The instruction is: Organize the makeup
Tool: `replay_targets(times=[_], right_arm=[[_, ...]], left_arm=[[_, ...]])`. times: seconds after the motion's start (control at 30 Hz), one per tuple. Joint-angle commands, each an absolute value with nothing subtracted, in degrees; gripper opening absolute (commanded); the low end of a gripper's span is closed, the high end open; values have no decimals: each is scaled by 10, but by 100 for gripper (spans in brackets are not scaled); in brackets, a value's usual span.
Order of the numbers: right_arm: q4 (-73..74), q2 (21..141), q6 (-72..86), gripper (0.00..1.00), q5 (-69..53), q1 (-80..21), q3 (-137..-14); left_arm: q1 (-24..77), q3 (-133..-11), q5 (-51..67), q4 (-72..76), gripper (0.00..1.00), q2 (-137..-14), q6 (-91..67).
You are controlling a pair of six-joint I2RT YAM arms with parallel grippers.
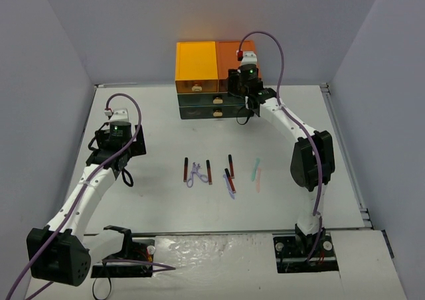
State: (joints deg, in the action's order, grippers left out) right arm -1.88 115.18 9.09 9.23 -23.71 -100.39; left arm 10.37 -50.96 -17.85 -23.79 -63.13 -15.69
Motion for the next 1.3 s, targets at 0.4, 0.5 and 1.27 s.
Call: replay_targets(times=[0.4, 0.5, 1.27], right_arm=[[-49, 1075, 85, 9, 133, -249, -948], [-53, 1041, 96, 8, 135, -260, -898], [-49, 839, 156, 20, 170, -323, -673]], left_arm=[[101, -545, -179, -224, 97, -626, -165], [101, -546, -177, -223, 97, -628, -166], [101, -547, -151, -224, 97, -650, -174]])
